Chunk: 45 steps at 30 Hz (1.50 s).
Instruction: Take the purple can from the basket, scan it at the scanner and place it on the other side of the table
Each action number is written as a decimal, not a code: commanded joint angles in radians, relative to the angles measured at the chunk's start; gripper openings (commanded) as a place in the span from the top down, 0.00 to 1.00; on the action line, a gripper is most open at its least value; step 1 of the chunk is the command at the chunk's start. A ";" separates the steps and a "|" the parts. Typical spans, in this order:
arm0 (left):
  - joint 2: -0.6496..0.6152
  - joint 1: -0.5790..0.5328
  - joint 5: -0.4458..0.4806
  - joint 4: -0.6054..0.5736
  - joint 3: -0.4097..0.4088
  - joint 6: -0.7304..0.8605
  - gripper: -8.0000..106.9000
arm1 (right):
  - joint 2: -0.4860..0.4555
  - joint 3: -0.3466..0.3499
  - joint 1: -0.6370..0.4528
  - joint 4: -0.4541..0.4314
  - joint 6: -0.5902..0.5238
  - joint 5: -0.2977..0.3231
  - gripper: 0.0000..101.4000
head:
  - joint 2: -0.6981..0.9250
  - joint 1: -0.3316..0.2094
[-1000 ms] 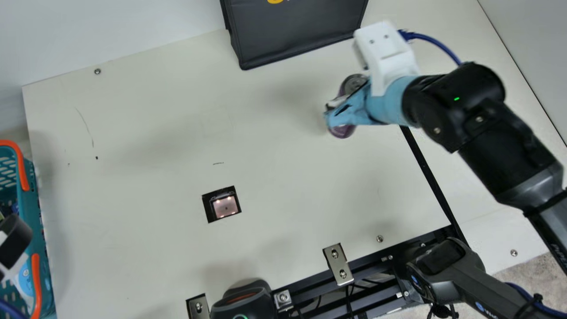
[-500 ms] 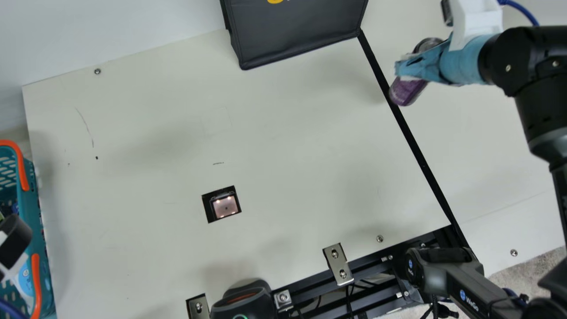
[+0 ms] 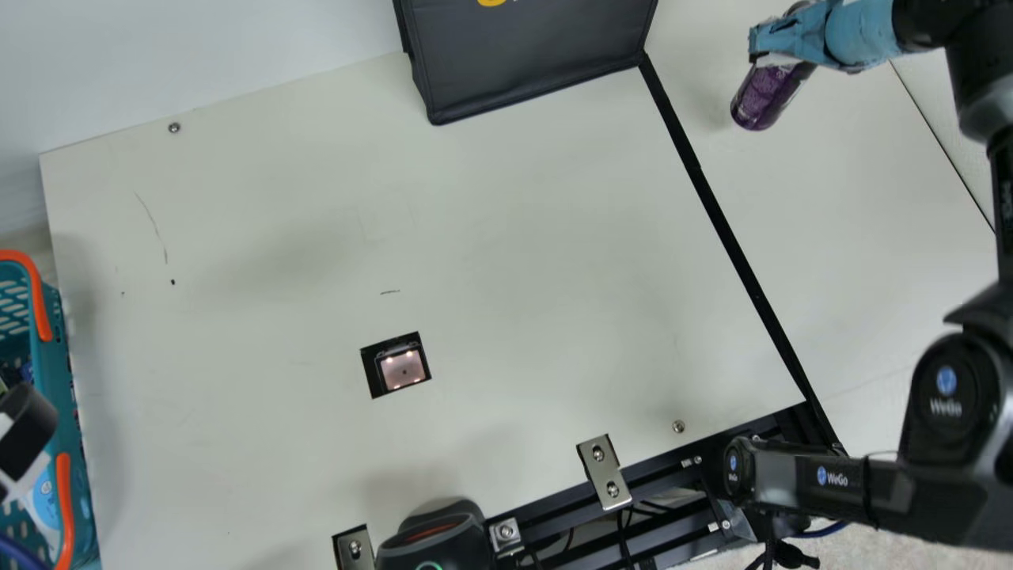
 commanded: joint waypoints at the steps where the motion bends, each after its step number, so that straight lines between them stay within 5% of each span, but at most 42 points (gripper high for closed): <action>1: 0.000 0.000 0.000 0.000 0.000 0.000 0.15 | 0.078 -0.081 -0.012 0.010 -0.019 0.010 1.00 | -0.002 -0.029; 20: 0.000 0.000 0.000 0.000 0.000 0.000 0.15 | 0.442 -0.528 -0.104 0.026 -0.090 0.135 1.00 | -0.002 -0.029; 34: 0.000 0.000 0.000 0.000 0.000 0.000 0.15 | 0.572 -0.716 -0.146 0.019 -0.087 0.215 1.00 | -0.002 -0.029; 45: 0.000 0.000 0.000 0.000 0.000 0.000 0.15 | 0.596 -0.735 -0.155 0.011 -0.085 0.231 0.64 | -0.002 -0.029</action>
